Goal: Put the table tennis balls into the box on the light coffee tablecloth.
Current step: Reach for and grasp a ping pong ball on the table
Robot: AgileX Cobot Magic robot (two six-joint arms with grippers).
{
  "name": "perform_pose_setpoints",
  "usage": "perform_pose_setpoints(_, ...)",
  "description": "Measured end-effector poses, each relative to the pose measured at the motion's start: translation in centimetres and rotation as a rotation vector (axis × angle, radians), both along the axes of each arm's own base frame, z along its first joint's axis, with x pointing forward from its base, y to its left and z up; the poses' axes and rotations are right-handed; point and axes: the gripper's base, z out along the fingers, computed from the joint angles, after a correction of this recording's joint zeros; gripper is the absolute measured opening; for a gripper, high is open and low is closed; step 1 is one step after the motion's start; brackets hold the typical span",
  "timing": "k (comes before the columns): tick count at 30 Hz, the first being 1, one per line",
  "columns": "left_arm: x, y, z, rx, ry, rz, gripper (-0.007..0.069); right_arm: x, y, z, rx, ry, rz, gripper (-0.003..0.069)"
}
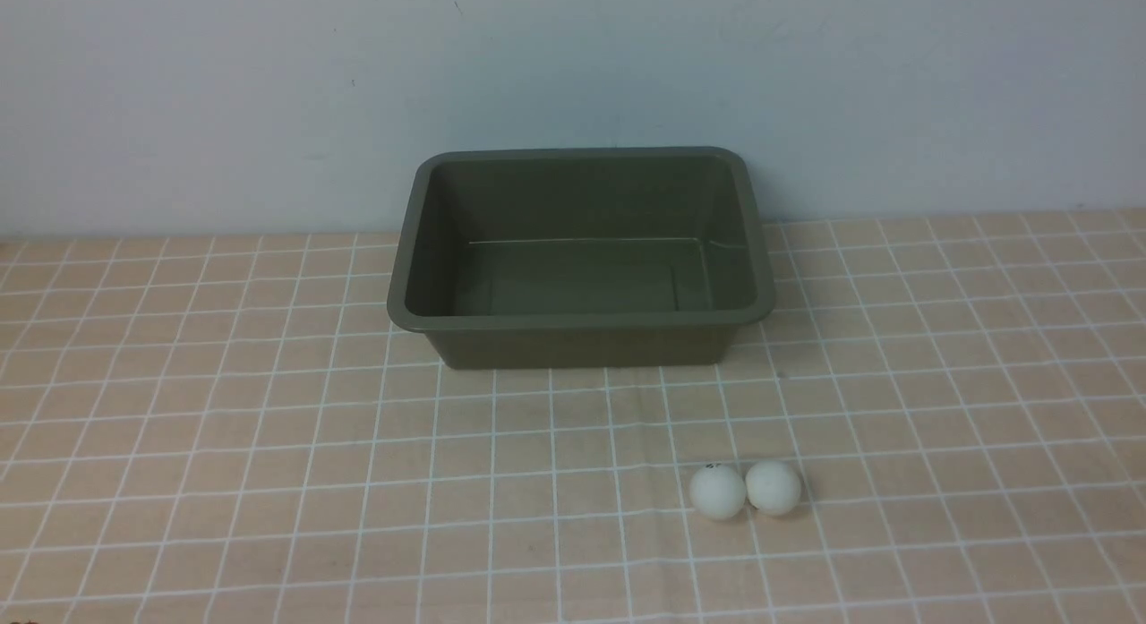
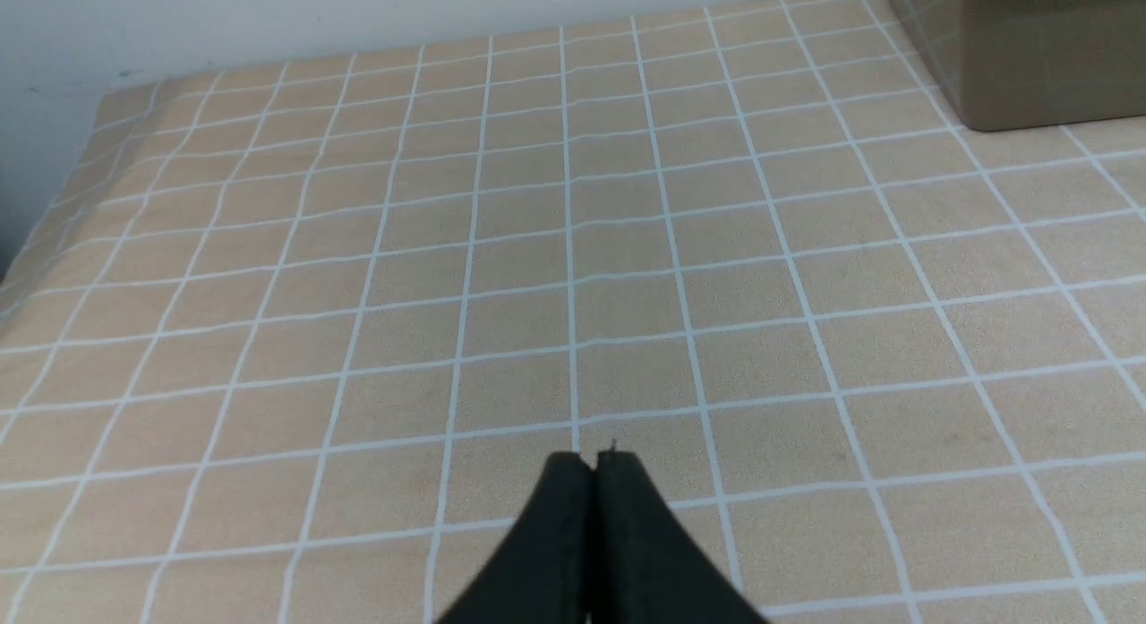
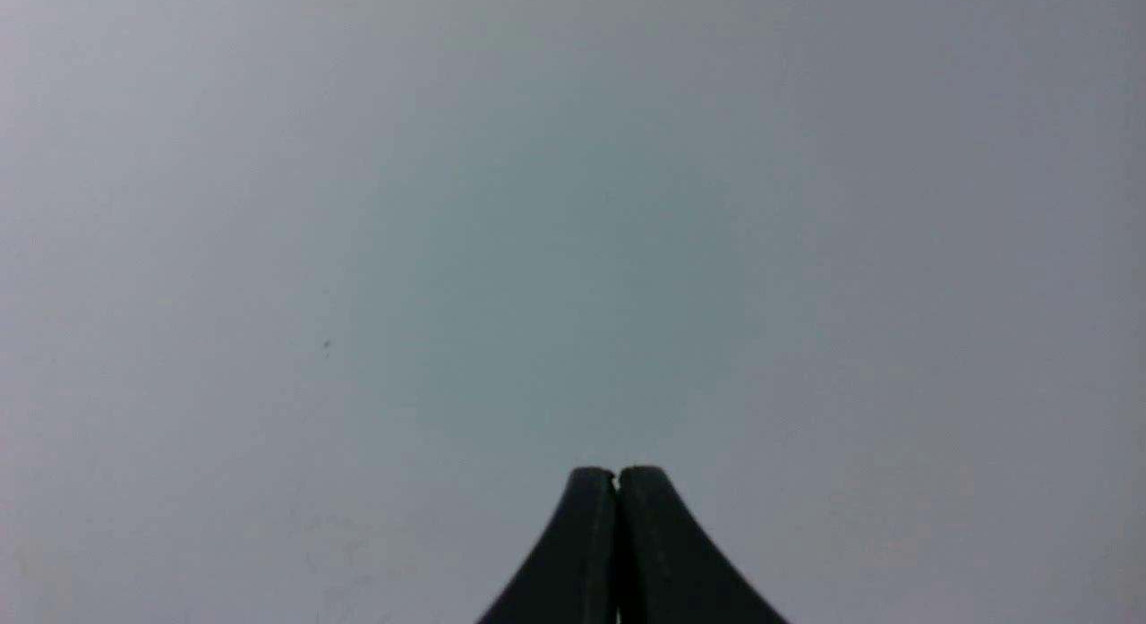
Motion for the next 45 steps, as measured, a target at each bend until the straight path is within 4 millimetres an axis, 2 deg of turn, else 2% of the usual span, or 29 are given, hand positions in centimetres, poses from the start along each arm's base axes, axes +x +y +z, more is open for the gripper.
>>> perform_pose_setpoints(6,0.0,0.0,0.0,0.000,0.000,0.000,-0.0069,-0.4,-0.2,0.5,0.051,-0.074,0.005,-0.0018)
perform_pose_setpoints(15,0.0,0.0,0.0,0.000,0.000,0.000,-0.0069,-1.0,-0.5,1.2,0.251,-0.184,0.122,-0.0018)
perform_pose_setpoints(22,0.0,0.0,0.0,0.000,0.000,0.000,-0.0069,-0.9,-0.5,1.1,0.338,-0.166,0.194,-0.0018)
perform_pose_setpoints(28,0.0,0.0,0.0,0.000,0.000,0.000,-0.0069,-0.4,0.2,0.6,0.293,-0.075,0.225,0.0001)
perform_pose_setpoints(35,0.0,0.0,0.0,0.000,0.000,0.000,-0.0069,0.1,0.8,-0.2,0.342,0.044,0.310,0.0073)
perform_pose_setpoints(39,0.0,0.0,0.0,0.000,0.000,0.000,-0.0069,0.6,1.2,-1.3,0.423,0.183,0.370,0.0141)
perform_pose_setpoints(44,0.0,0.0,0.0,0.000,0.000,0.000,-0.0069,0.9,1.5,-2.2,0.558,0.308,0.432,0.0291)
perform_pose_setpoints(45,0.0,0.0,0.0,0.000,0.000,0.000,-0.0069,0.9,1.5,-2.3,0.561,0.310,0.434,0.0298)
